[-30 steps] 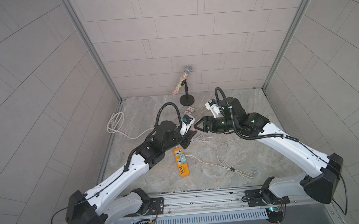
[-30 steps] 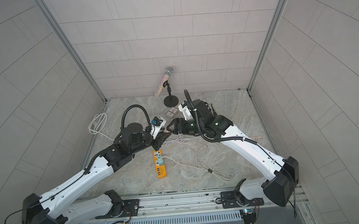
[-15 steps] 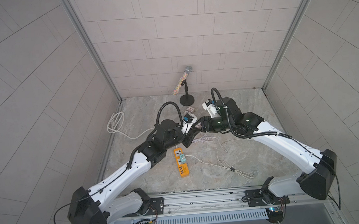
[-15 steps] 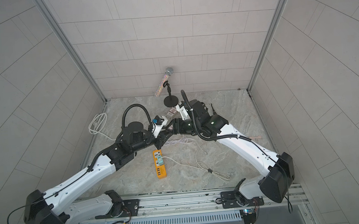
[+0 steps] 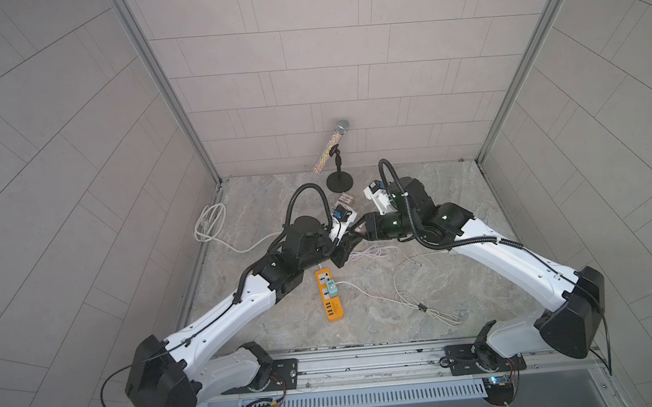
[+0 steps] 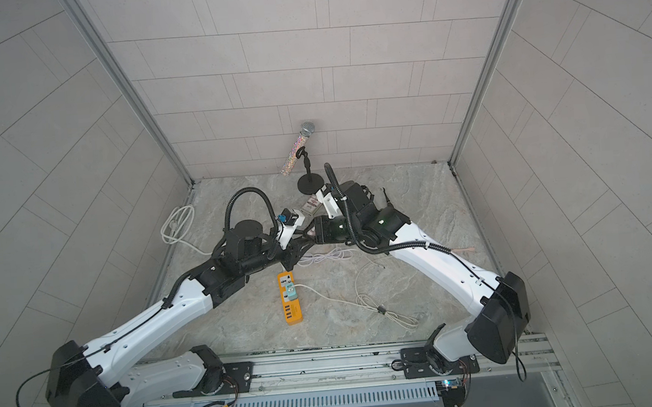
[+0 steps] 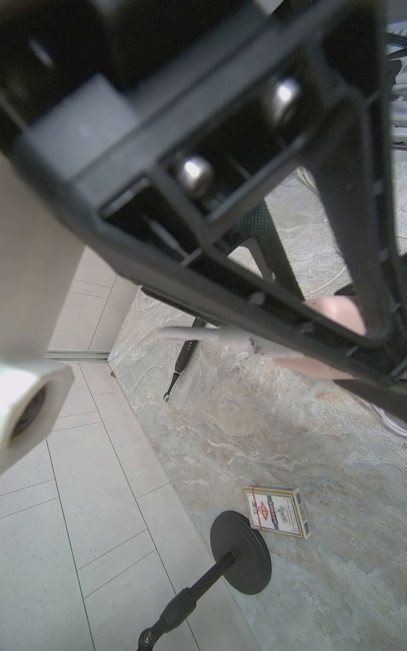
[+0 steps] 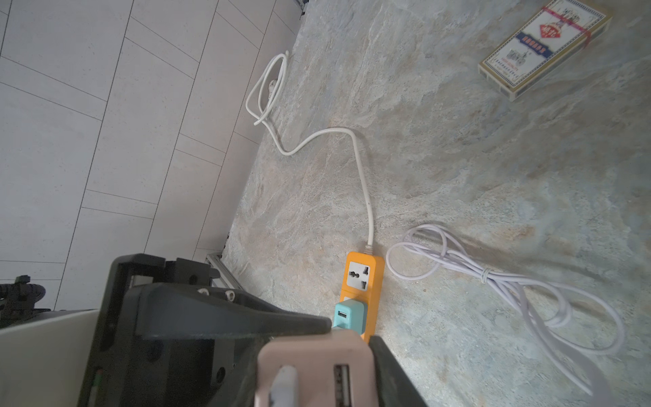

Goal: Charge the electric toothbrush
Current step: Insert the plug into the socket.

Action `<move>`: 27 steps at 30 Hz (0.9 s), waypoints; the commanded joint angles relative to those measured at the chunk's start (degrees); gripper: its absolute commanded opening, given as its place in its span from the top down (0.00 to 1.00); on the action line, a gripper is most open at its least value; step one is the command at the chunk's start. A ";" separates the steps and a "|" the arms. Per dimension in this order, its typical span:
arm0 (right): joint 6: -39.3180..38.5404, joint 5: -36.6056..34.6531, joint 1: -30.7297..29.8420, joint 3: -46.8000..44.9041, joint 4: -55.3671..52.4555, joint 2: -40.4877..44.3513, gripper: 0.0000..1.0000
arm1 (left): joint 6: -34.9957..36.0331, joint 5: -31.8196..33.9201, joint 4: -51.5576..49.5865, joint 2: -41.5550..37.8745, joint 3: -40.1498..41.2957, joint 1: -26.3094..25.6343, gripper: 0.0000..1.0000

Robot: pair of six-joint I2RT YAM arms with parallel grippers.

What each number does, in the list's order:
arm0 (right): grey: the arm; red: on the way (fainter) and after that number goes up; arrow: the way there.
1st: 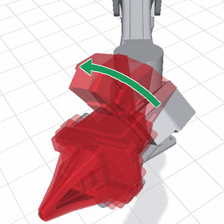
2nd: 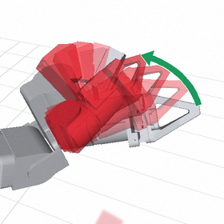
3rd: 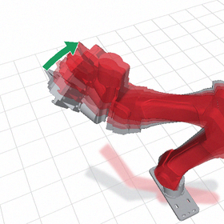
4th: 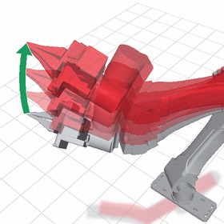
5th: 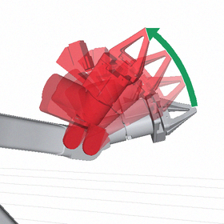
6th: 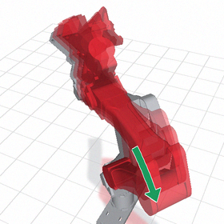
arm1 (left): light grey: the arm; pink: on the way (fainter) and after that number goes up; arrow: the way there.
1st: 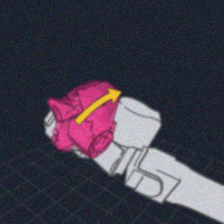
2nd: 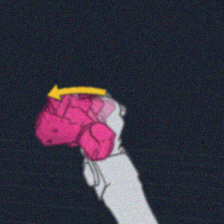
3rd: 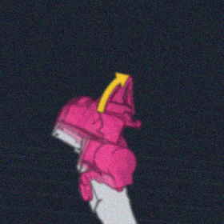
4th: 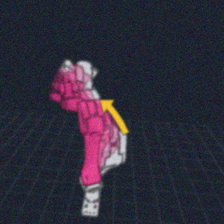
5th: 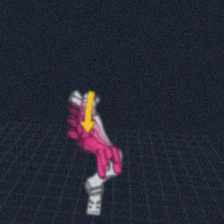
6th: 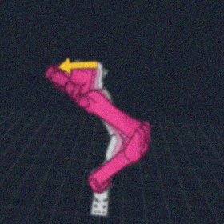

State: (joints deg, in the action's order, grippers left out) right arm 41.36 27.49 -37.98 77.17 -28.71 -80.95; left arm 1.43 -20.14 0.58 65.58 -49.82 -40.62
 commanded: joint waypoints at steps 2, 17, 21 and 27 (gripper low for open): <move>-0.14 -1.67 -0.72 1.41 -0.29 -0.87 0.69 | -1.08 -0.43 6.89 -1.59 -0.61 -0.42 0.85; -7.54 -10.46 -1.48 2.14 1.90 -4.09 0.69 | -15.95 17.66 -11.27 -21.45 7.19 -0.28 0.21; -12.08 -10.95 -3.22 4.04 0.08 -7.53 0.69 | -25.42 24.73 -21.36 -29.65 10.16 -0.26 0.21; -16.07 -9.74 -7.30 5.27 1.62 -12.97 0.69 | -36.15 30.94 -28.53 -37.53 17.12 -0.28 0.21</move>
State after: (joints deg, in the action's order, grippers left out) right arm 28.77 17.54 -43.81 81.12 -29.08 -92.92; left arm -25.54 4.71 -21.30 29.85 -35.03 -40.69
